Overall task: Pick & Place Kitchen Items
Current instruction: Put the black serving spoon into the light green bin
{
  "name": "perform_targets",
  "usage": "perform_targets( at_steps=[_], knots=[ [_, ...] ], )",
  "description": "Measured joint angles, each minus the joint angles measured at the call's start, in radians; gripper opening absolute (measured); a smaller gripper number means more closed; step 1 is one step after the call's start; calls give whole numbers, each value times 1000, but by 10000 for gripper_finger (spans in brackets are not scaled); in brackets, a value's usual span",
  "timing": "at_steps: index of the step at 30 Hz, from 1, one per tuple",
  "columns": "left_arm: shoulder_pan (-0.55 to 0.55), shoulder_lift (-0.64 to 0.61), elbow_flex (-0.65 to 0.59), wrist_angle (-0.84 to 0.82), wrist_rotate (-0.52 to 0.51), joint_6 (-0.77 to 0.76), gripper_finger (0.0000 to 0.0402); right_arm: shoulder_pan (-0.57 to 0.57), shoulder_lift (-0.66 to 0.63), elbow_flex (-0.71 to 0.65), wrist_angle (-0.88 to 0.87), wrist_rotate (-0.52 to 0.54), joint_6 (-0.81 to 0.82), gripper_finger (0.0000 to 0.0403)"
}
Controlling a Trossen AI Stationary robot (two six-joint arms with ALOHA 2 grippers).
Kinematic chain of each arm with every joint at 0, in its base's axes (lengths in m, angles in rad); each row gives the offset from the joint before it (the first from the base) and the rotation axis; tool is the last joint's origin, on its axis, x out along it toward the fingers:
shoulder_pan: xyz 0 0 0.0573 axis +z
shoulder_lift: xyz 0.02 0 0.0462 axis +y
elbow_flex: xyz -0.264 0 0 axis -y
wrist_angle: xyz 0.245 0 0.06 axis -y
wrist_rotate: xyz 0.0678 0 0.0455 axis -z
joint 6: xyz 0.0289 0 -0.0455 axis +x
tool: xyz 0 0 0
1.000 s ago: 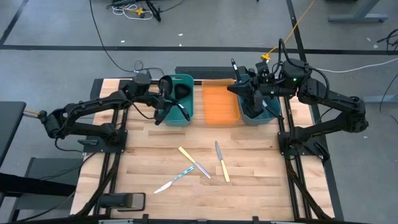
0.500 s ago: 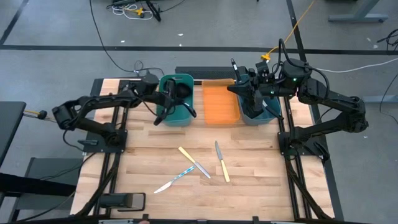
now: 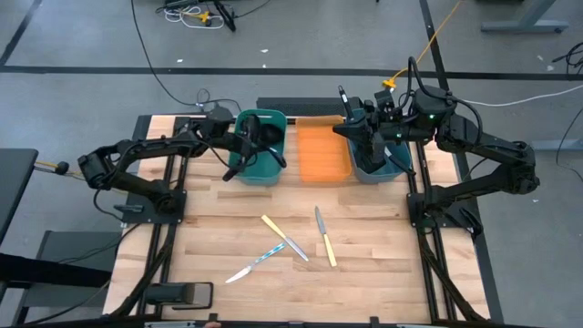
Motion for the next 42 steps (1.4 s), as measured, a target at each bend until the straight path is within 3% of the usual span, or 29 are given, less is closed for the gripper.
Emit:
perform_targets(
  at_steps=[5,11,20,32,42],
  knots=[
    [0,-3,49,1,26,-70,43,0,0,0,0,0,0,4],
    [3,-3,115,1,51,-140,55,0,0,0,-1,0,0,4],
    [57,-3,128,-1,86,-314,46,0,0,0,-1,0,-11,4],
    [141,-3,128,-31,98,-317,44,0,0,0,-1,0,-11,4],
    [162,-3,128,-37,215,-319,44,0,0,0,-2,0,-12,4]
  ],
)
